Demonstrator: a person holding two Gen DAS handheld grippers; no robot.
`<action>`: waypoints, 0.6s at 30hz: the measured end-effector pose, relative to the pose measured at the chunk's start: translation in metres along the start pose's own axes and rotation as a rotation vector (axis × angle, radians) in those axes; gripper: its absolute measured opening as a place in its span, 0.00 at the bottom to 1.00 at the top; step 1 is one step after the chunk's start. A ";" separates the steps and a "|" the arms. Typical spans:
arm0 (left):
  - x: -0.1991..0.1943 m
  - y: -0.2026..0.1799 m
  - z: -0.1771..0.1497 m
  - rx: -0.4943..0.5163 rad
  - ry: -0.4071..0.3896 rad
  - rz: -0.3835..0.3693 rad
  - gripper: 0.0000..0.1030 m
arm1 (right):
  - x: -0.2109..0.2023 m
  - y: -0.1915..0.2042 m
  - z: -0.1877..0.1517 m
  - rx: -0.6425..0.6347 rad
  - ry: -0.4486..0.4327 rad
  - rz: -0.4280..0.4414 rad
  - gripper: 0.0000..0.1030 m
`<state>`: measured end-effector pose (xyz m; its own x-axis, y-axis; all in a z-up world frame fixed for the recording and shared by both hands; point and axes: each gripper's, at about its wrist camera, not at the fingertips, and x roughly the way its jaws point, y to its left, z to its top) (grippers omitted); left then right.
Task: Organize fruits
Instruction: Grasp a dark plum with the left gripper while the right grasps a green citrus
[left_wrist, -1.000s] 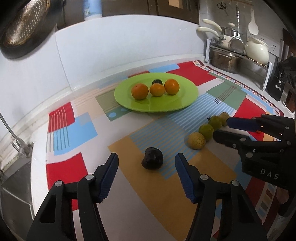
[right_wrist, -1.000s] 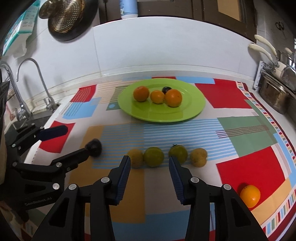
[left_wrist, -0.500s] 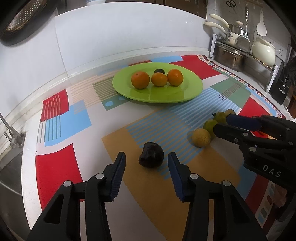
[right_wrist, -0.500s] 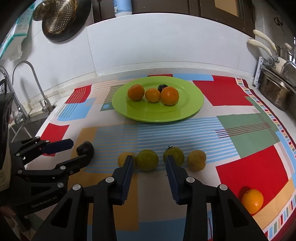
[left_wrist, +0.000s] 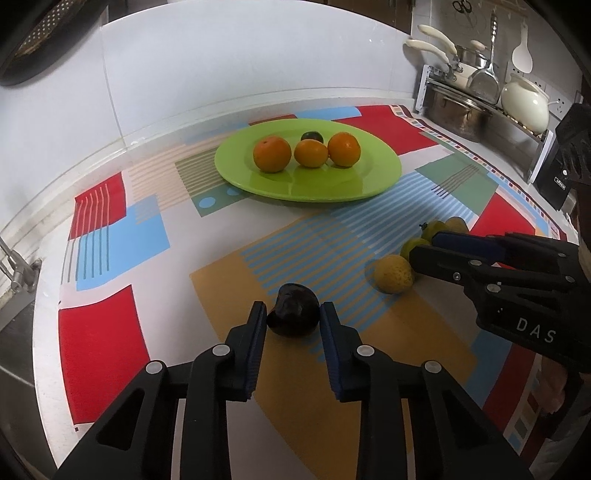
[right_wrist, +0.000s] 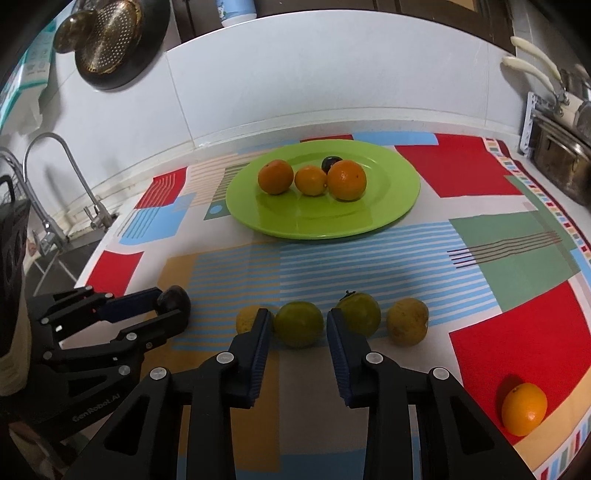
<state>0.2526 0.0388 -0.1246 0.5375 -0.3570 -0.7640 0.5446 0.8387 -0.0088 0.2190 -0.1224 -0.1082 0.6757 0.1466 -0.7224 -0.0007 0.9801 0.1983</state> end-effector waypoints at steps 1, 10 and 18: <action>0.000 -0.001 0.000 0.002 0.000 0.001 0.29 | 0.000 -0.001 0.000 0.005 0.002 0.005 0.31; -0.005 -0.005 0.007 -0.008 -0.020 -0.002 0.28 | 0.000 -0.001 -0.001 -0.012 0.005 0.021 0.25; -0.020 -0.012 0.015 -0.008 -0.056 -0.017 0.28 | -0.014 -0.001 0.000 -0.017 -0.024 0.017 0.25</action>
<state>0.2453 0.0299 -0.0997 0.5631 -0.3937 -0.7266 0.5491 0.8353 -0.0271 0.2096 -0.1250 -0.0985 0.6928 0.1601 -0.7031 -0.0243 0.9797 0.1992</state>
